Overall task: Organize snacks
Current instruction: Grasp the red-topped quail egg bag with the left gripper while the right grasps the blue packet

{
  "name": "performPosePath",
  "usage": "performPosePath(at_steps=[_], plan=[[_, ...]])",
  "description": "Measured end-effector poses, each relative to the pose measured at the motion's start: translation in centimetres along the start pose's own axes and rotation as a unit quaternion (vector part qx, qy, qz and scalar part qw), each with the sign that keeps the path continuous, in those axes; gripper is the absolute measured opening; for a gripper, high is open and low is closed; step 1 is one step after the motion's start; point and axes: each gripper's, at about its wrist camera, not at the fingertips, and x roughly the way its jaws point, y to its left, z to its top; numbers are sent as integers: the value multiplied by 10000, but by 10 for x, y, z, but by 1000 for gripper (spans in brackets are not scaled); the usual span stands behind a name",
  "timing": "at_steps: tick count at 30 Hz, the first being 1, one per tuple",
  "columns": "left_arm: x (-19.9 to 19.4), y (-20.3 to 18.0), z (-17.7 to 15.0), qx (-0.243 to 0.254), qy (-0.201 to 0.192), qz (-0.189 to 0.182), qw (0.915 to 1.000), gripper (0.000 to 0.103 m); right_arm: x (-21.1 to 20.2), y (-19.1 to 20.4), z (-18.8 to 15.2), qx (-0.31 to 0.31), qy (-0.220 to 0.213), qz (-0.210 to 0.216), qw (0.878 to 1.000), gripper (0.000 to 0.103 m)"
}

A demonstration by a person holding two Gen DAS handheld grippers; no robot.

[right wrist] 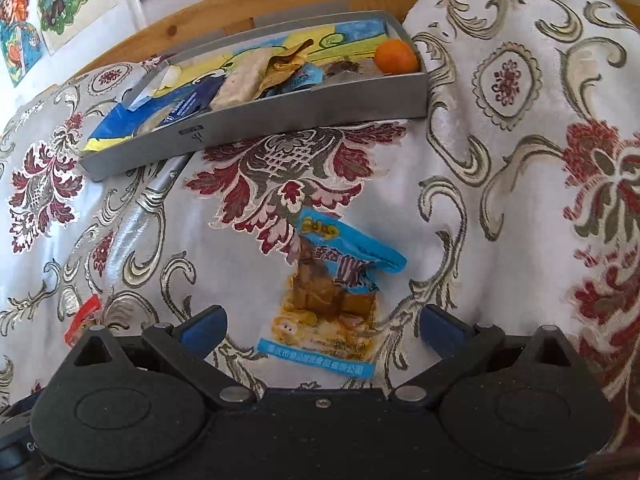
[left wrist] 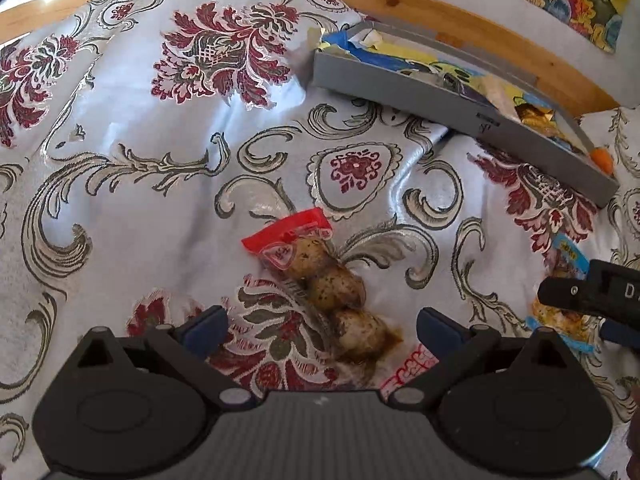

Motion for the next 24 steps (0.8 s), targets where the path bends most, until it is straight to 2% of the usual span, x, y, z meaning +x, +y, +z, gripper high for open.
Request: performPosePath(at_steps=[6, 13, 19, 24], plan=[[5, 2, 8, -262, -23, -183, 9995, 102, 10, 5, 3, -61, -50, 145, 9999, 102], [11, -6, 8, 30, 36, -204, 9998, 102, 17, 2, 7, 219, -130, 307, 9992, 102], [12, -9, 8, 109, 29, -264, 9996, 101, 18, 8, 6, 201, -190, 402, 9988, 102], [11, -10, 9, 160, 7, -367, 9992, 93, 19, 9, 7, 222, -229, 434, 9985, 101]])
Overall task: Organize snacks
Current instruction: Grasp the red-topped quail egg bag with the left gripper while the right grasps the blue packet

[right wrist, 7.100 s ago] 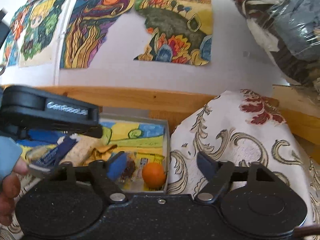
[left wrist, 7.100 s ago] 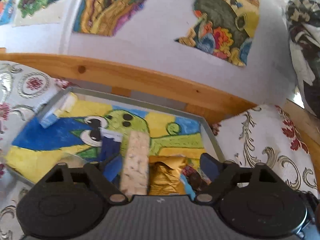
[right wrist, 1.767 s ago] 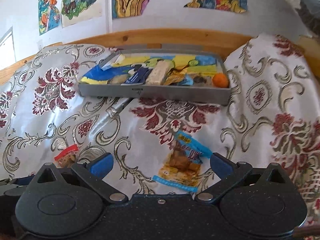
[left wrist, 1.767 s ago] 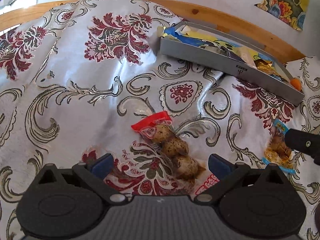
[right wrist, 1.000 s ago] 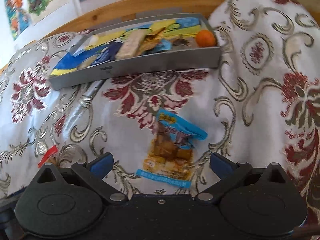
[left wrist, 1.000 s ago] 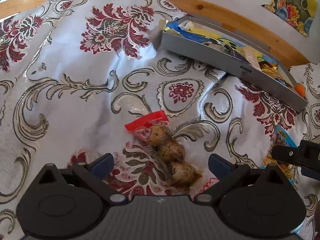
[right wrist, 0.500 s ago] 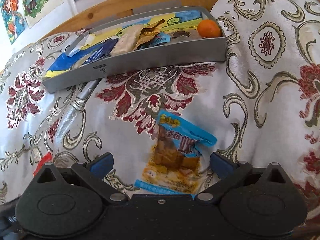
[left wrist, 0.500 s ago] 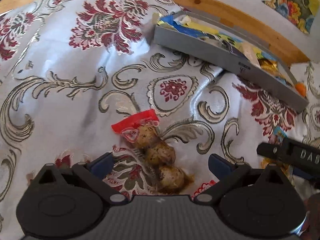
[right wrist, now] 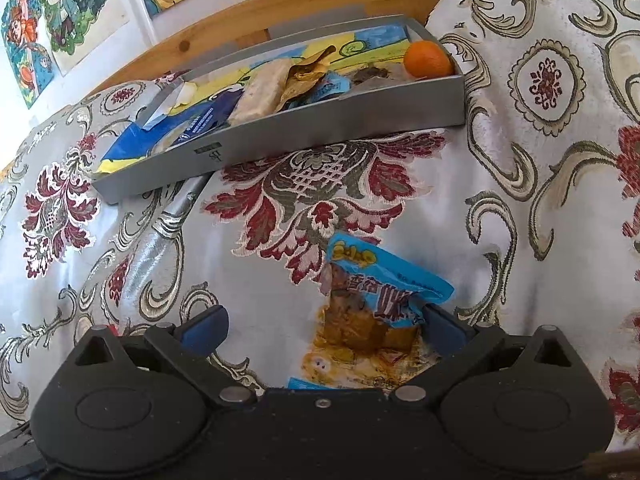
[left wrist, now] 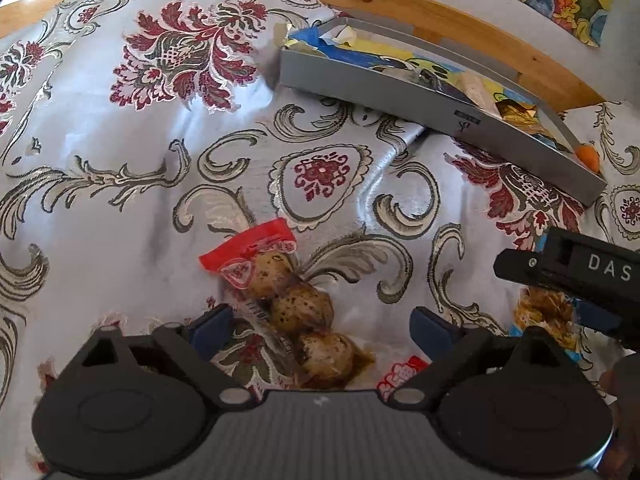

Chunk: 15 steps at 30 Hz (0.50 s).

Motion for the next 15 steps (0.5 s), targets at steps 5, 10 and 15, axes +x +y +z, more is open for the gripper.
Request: performPosePath(at_steps=[5, 10, 15], plan=[[0, -4, 1, 70, 0, -176, 9998, 87, 0, -2, 0, 5, -36, 21, 10000, 98], [4, -3, 1, 51, 63, -189, 9998, 86, 3, 2, -2, -233, -4, -129, 9996, 98], [8, -8, 0, 318, 131, -11, 9994, 82, 8, 9, -5, -628, 34, -415, 9972, 95]])
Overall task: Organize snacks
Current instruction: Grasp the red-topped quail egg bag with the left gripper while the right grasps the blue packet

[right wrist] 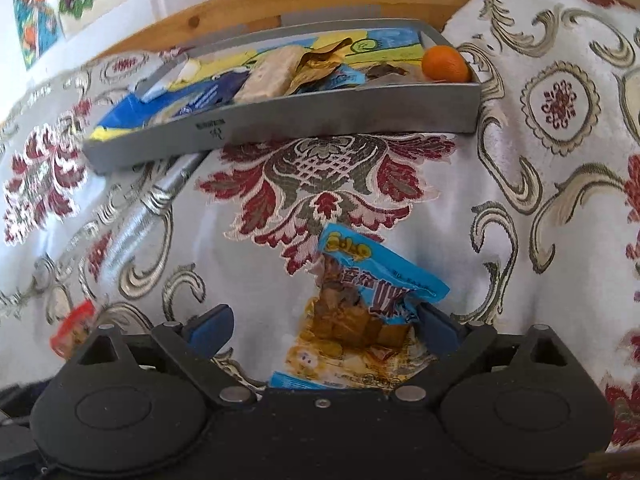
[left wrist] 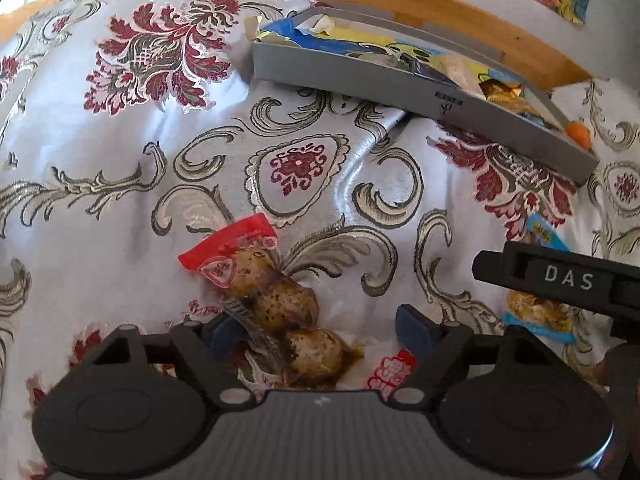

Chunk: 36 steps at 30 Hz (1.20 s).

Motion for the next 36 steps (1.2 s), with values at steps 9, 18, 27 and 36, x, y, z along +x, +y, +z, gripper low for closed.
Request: performPosePath(at_steps=[9, 18, 27, 36], plan=[[-3, 8, 1, -141, -51, 93, 9998, 64, 0, 0, -3, -171, -44, -328, 9993, 78], [-11, 17, 2, -465, -12, -81, 9989, 55, -7, 1, -6, -126, -20, -327, 9994, 67], [-18, 19, -1, -538, 79, -159, 9984, 53, -19, 19, -13, -272, 397, 436, 9979, 67], [-19, 18, -3, -437, 52, -144, 9989, 52, -16, 22, -13, -337, 371, 395, 9980, 66]])
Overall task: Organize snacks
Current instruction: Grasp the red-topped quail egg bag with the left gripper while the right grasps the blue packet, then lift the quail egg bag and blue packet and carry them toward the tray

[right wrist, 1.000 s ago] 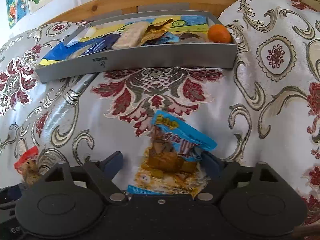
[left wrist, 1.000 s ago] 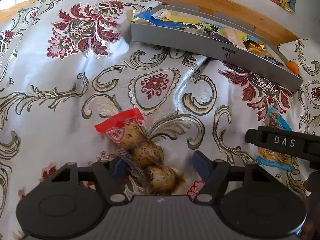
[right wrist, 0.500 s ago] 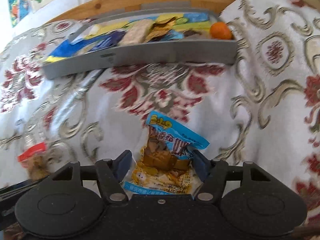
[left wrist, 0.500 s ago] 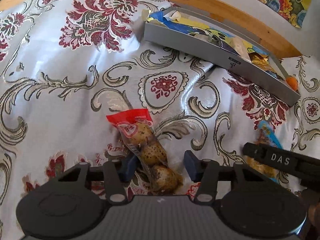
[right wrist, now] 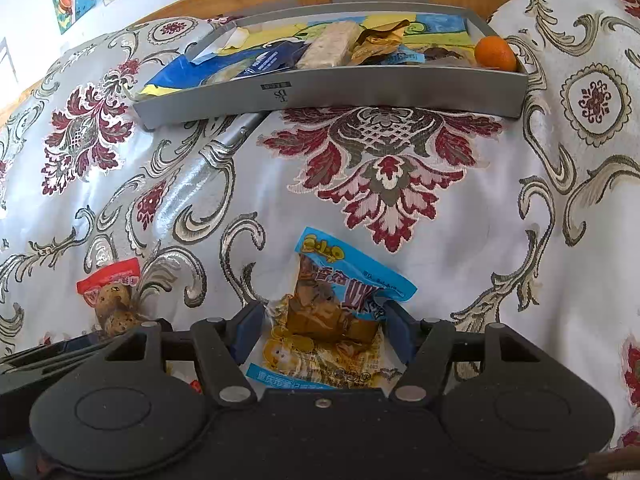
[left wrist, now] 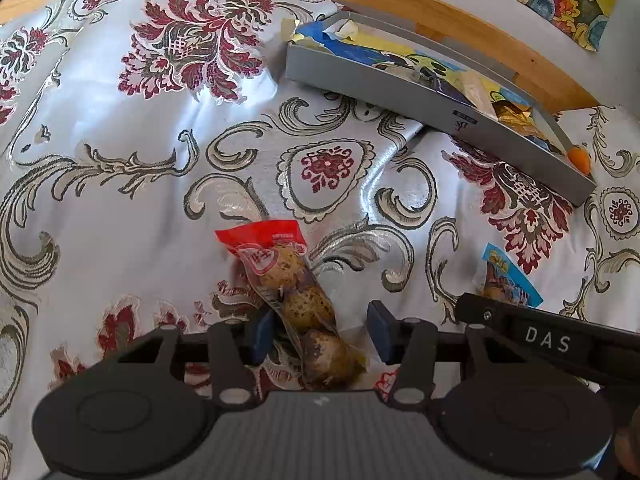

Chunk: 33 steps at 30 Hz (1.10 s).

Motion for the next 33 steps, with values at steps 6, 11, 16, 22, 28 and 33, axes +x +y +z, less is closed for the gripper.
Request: performPosePath(at_steps=[6, 11, 16, 22, 28, 33], plan=[[-2, 4, 1, -166, -75, -83, 9998, 47, 0, 4, -1, -91, -45, 176, 9998, 61], [-6, 3, 1, -90, -187, -80, 9998, 44, -2, 11, -2, -309, -109, 213, 9992, 56], [-10, -4, 0, 229, -342, -45, 9991, 43, -3, 10, -1, -260, -117, 240, 9993, 53], [-13, -9, -2, 443, -463, -30, 9979, 41, -3, 16, -4, -532, -227, 226, 9981, 48], [-14, -5, -1, 391, -465, -50, 9981, 40, -1, 17, -3, -592, -295, 233, 9975, 43], [-16, -4, 0, 409, -520, -51, 9978, 39, -7, 19, -3, -679, -453, 201, 9965, 33]])
